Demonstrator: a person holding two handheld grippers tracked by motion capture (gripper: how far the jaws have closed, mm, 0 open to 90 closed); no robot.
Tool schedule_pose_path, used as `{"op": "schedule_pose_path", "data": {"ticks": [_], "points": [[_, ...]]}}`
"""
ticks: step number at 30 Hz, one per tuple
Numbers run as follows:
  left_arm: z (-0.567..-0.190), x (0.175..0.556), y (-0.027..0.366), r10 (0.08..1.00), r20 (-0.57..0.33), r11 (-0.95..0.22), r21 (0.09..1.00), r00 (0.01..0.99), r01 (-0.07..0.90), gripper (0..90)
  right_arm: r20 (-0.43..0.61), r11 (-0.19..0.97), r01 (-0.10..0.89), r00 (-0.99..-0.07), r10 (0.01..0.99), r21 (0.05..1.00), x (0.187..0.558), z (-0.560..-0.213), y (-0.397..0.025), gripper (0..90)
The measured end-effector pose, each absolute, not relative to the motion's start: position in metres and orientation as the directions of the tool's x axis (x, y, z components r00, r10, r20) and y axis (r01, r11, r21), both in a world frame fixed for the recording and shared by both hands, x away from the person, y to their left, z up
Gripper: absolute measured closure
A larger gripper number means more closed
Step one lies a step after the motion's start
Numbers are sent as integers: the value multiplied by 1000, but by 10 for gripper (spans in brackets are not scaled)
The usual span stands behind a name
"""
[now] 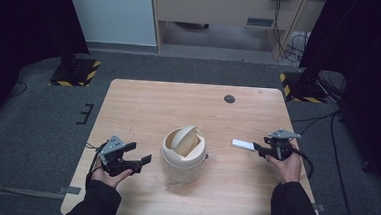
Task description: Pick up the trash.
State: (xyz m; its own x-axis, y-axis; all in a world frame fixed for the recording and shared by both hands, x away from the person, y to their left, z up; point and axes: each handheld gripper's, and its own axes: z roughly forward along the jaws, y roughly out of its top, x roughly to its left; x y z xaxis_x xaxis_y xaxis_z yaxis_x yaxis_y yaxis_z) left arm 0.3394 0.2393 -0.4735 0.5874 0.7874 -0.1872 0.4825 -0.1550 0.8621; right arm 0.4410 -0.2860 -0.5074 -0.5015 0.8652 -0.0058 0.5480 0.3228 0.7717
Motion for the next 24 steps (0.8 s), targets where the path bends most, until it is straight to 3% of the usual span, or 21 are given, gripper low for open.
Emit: {"op": "schedule_pose_path", "data": {"ticks": [15,24], "points": [[-482,345,234,786,-163,-207,840,596,502,173,66,331,596,-545,836,731,458,-523,-274,499],[-482,345,236,791,-164,-202,840,590,503,174,80,349,611,-562,823,711,454,-526,-273,596]]}}
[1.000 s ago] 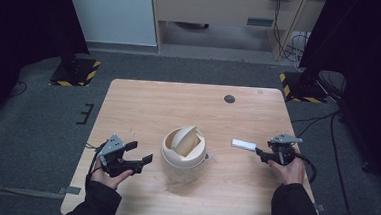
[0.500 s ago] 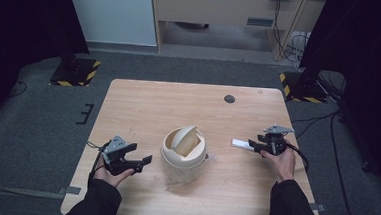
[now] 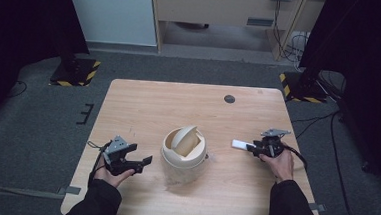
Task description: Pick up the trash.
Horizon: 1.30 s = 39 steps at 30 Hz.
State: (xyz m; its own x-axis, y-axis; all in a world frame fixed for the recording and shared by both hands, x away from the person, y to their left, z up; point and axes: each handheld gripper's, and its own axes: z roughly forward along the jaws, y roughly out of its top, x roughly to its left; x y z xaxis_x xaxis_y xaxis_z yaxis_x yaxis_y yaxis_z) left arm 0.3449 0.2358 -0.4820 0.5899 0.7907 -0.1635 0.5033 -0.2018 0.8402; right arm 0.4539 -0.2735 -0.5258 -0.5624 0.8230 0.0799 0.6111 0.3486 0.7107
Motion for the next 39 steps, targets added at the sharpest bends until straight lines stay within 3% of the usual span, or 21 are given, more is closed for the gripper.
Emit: {"op": "schedule_pose_path", "data": {"ticks": [17,39], "points": [[-482,345,237,793,-163,-200,840,586,505,174,85,391,618,-599,797,682,444,-518,-274,835],[-482,346,238,796,-166,-192,843,583,503,174,85,279,523,-568,819,806,439,-490,-286,838]]}}
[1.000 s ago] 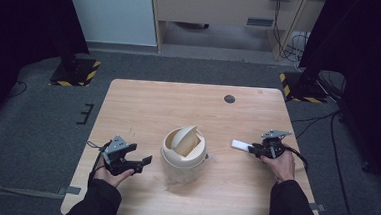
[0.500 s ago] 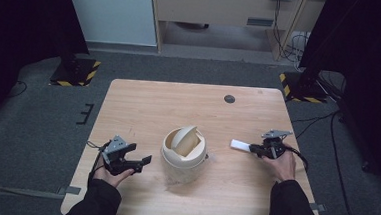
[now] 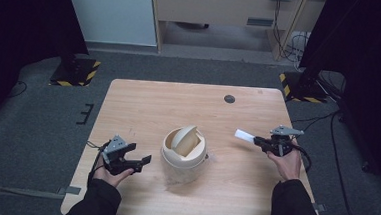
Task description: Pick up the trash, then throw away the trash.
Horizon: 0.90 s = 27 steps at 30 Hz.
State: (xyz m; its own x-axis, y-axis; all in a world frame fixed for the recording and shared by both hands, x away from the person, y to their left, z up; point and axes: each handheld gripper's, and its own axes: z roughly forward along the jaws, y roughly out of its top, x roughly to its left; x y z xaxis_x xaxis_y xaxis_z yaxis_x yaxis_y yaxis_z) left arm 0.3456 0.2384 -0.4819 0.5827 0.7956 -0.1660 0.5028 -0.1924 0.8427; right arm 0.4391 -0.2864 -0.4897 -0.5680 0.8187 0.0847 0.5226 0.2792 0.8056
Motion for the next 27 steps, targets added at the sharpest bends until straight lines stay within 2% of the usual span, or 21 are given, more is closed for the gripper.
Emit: {"op": "schedule_pose_path", "data": {"ticks": [27], "points": [[-479,348,242,797,-176,-169,853,577,494,175,85,188,400,-573,815,897,433,-452,-284,838]]}}
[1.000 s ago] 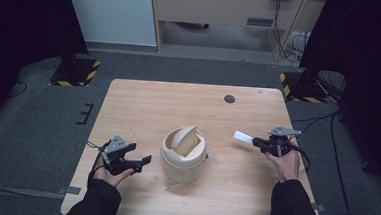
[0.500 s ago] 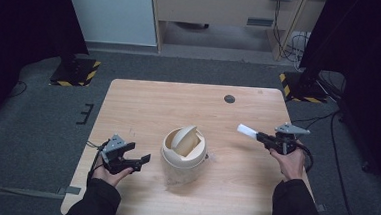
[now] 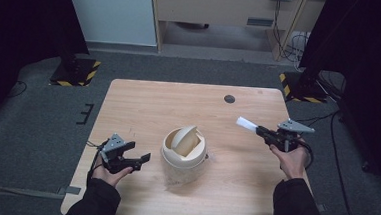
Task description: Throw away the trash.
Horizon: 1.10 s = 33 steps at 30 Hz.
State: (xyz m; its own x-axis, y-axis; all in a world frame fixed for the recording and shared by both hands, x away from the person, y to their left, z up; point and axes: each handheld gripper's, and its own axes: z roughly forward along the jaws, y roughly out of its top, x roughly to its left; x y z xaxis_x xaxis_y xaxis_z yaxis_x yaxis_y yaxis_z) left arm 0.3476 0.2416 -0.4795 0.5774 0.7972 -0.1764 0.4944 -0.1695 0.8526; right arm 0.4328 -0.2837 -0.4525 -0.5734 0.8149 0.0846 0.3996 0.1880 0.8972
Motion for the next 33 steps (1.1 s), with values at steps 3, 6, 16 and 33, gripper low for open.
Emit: {"op": "schedule_pose_path", "data": {"ticks": [3,6,16,33], "points": [[-477,347,242,799,-177,-157,861,574,484,176,88,174,387,-572,815,906,431,-448,-283,837],[-476,347,243,800,-176,-151,865,573,478,176,93,154,369,-572,815,917,429,-443,-284,837],[-464,345,246,803,-182,-113,888,567,445,176,94,122,323,-579,810,939,425,-428,-284,835],[-431,338,246,797,-181,-40,936,576,349,178,79,86,234,-614,786,968,416,-400,-276,835]]}}
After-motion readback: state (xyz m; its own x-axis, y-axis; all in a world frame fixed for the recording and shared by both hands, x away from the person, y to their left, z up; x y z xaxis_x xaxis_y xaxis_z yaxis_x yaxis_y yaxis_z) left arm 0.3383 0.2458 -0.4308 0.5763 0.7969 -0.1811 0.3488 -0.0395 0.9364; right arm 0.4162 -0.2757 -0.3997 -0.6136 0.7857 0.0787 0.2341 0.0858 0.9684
